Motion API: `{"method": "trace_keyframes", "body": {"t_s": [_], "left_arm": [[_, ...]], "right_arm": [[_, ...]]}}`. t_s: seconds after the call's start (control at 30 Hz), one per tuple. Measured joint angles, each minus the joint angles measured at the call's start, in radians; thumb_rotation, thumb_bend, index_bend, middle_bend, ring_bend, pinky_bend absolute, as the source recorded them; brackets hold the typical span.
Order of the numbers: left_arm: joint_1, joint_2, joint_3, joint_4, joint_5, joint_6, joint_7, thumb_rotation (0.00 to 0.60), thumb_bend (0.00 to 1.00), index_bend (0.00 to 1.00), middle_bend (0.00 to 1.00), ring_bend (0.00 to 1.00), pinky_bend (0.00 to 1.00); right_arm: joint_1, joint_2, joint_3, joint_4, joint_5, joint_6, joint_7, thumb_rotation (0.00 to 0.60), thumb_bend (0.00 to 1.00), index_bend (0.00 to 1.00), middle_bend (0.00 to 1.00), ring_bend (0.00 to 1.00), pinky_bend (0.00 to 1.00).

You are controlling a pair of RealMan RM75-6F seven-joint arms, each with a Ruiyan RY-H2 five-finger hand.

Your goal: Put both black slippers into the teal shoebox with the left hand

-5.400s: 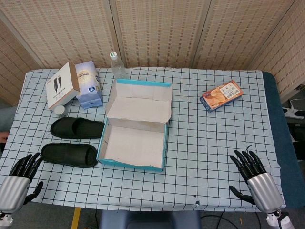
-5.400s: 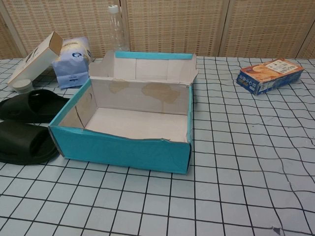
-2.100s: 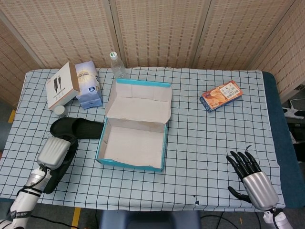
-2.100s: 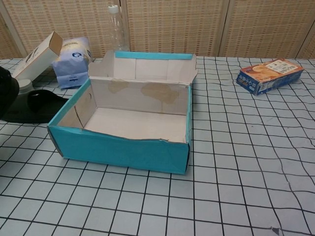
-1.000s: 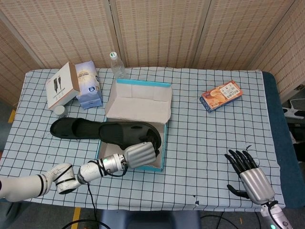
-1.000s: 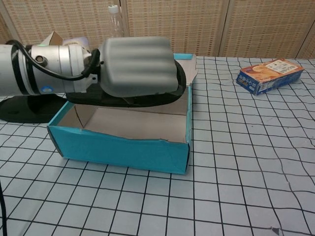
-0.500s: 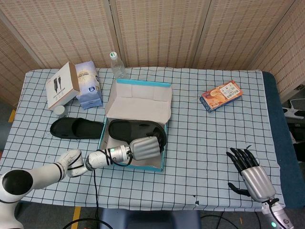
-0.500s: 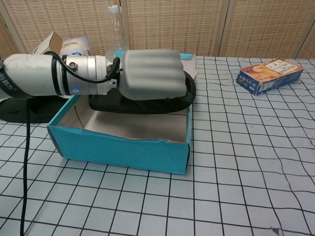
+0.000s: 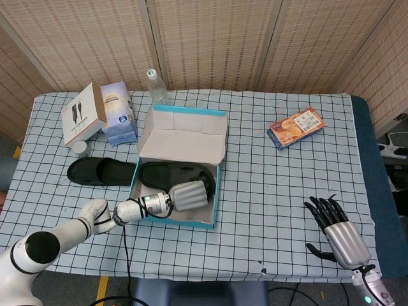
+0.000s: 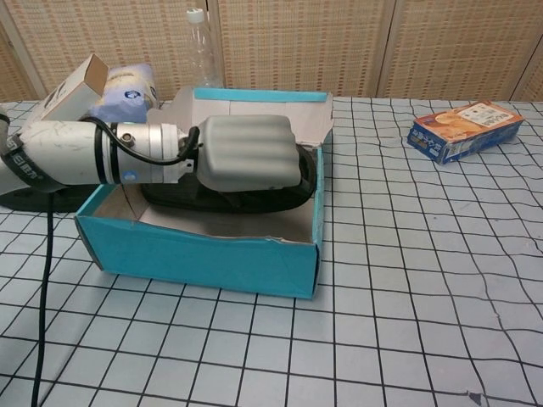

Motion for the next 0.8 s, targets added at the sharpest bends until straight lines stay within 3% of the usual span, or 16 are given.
{"method": "trace_keyframes", "body": {"t_s": [0.17, 0.23, 0.33, 0.8], "left_arm": [[0.016, -0.021, 0.01, 0.042, -0.01, 0.038, 0.002, 0.6, 0.57, 0.33, 0.47, 0.43, 0.47], [0.018, -0.02, 0.012, 0.043, -0.011, 0.055, -0.002, 0.6, 0.53, 0.23, 0.32, 0.34, 0.43], [0.023, -0.014, 0.008, 0.034, -0.018, 0.088, -0.021, 0.6, 0.5, 0.16, 0.23, 0.26, 0.4], [0.086, 0.067, -0.038, -0.114, -0.113, 0.152, -0.038, 0.6, 0.48, 0.1, 0.19, 0.13, 0.29]], "right_arm": [[-0.003, 0.002, -0.004, -0.002, -0.007, 0.009, 0.0, 0.524, 0.15, 0.0, 0.0, 0.0, 0.0], [-0.004, 0.002, -0.005, -0.001, -0.007, 0.009, 0.001, 0.524, 0.15, 0.0, 0.0, 0.0, 0.0], [-0.001, 0.001, -0.007, -0.001, -0.009, 0.003, 0.0, 0.523, 0.15, 0.0, 0.0, 0.0, 0.0], [-0.003, 0.0, -0.019, -0.005, -0.031, 0.011, -0.006, 0.523, 0.15, 0.0, 0.0, 0.0, 0.0]]}}
